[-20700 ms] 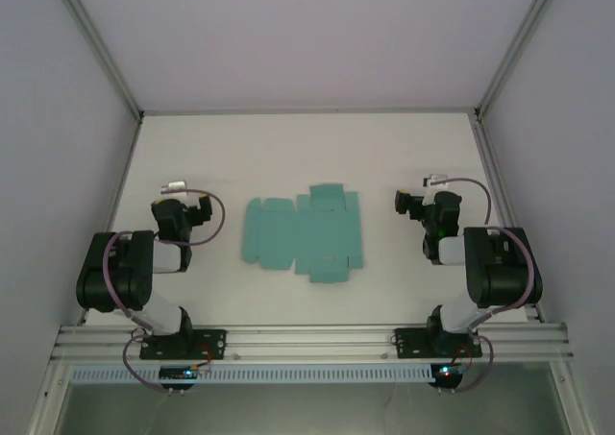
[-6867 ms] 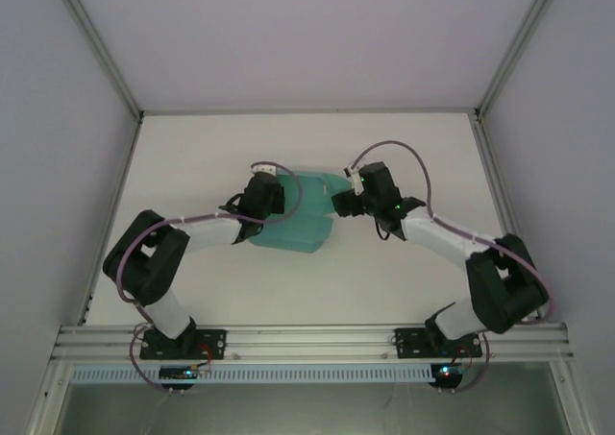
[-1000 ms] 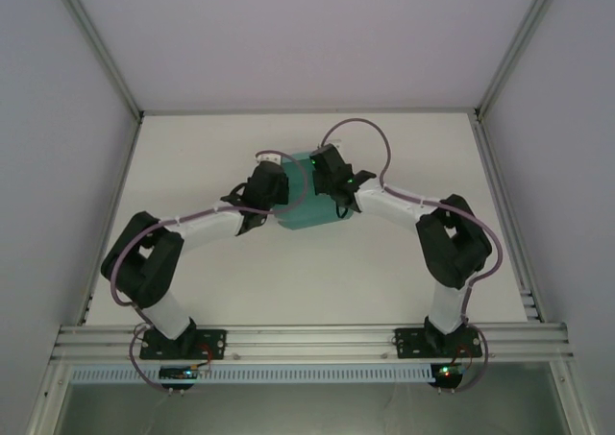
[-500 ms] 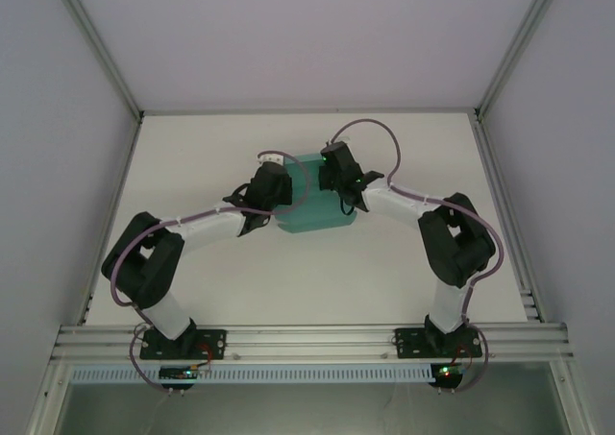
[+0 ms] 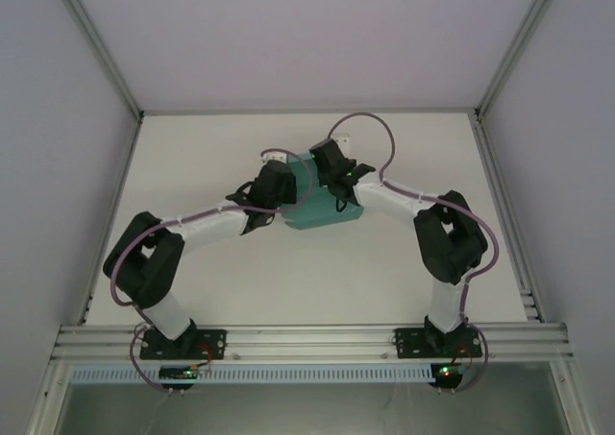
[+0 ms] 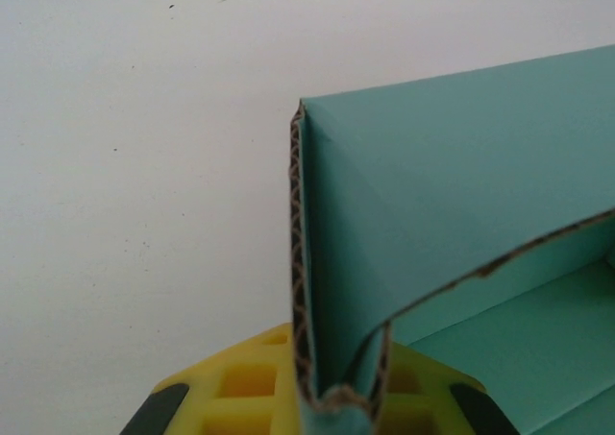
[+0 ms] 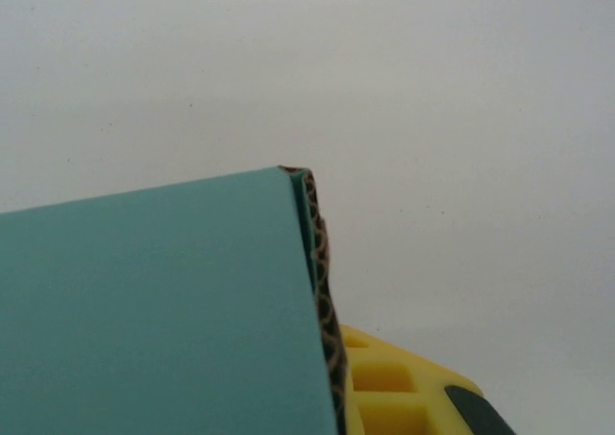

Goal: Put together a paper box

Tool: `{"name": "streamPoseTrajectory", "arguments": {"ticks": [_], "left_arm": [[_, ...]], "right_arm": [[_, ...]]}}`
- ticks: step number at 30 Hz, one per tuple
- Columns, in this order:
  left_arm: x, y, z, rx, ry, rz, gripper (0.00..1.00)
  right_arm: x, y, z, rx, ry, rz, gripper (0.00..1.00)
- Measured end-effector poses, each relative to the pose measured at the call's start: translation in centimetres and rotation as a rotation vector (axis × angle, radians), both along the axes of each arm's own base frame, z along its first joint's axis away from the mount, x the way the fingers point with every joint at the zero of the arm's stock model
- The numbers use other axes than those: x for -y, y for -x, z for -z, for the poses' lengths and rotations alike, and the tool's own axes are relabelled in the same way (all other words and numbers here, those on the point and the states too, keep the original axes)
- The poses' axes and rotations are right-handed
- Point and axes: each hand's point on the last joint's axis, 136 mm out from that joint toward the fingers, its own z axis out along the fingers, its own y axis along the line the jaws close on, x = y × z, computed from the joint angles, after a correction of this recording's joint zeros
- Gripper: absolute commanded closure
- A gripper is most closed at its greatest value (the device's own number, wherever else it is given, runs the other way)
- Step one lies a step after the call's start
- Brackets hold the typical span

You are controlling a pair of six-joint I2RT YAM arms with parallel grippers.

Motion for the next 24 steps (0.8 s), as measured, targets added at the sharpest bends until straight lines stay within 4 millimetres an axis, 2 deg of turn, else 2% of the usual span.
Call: {"name": "streamPoseTrajectory", "arguments": {"ticks": [4, 5, 7, 8, 9, 13, 24], "left_arm": [[-0.1, 0.0, 0.1, -0.013, -0.006, -0.016, 1.0], [-0.1, 0.0, 0.1, -0.015, -0.006, -0.019, 1.0], [0.1, -0.1, 0.2, -0.018, 0.002, -0.023, 1.0], [0.2, -0.1, 0.2, -0.019, 0.006, -0.024, 1.0], [0.3, -0.2, 0.1, -0.017, 0.01, -0.023, 1.0], [0.6, -0.2, 0.1, -0.023, 0.016, -0.022, 1.0], [1.9, 0.0, 0.6, -0.052, 0.06, -0.001, 1.0]], "right_arm": [[0.4, -0.1, 0.1, -0.002, 0.017, -0.019, 0.77], [0.5, 0.0, 0.1, -0.002, 0.024, -0.023, 0.79], [0.6, 0.1, -0.2, -0.001, 0.028, -0.027, 0.89], [0.6, 0.2, -0.3, -0.001, 0.029, -0.029, 0.97], [0.6, 0.2, -0.4, -0.002, 0.027, -0.03, 1.0], [1.1, 0.4, -0.3, -0.006, 0.03, -0.004, 1.0], [2.5, 0.1, 0.6, -0.066, 0.071, 0.236, 1.0]]}}
